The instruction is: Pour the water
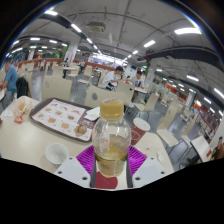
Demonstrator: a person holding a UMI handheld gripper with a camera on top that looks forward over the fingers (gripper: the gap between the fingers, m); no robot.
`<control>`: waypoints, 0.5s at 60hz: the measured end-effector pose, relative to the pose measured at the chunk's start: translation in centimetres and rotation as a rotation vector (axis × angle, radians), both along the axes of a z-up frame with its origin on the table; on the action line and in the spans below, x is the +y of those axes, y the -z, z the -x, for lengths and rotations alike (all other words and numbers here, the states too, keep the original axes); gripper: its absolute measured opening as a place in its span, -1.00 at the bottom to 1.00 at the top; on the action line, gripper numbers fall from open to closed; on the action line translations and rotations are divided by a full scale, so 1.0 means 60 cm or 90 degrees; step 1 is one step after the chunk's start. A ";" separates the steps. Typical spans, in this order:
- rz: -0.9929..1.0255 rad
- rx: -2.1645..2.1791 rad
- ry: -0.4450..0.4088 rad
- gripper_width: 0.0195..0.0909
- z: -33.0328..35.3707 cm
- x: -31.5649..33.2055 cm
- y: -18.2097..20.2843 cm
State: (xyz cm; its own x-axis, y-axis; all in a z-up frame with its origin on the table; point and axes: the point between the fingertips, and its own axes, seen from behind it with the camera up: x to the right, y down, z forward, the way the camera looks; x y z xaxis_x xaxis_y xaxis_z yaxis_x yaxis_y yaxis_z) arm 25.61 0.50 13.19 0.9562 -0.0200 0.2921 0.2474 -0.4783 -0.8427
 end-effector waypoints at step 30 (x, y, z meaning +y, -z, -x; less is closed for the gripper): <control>-0.006 0.183 0.007 -0.29 -0.037 -0.020 0.155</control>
State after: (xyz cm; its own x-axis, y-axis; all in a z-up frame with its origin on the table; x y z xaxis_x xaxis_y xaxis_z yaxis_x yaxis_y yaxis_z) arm 27.81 -0.72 3.91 0.9994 -0.0324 0.0085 -0.0078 -0.4717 -0.8817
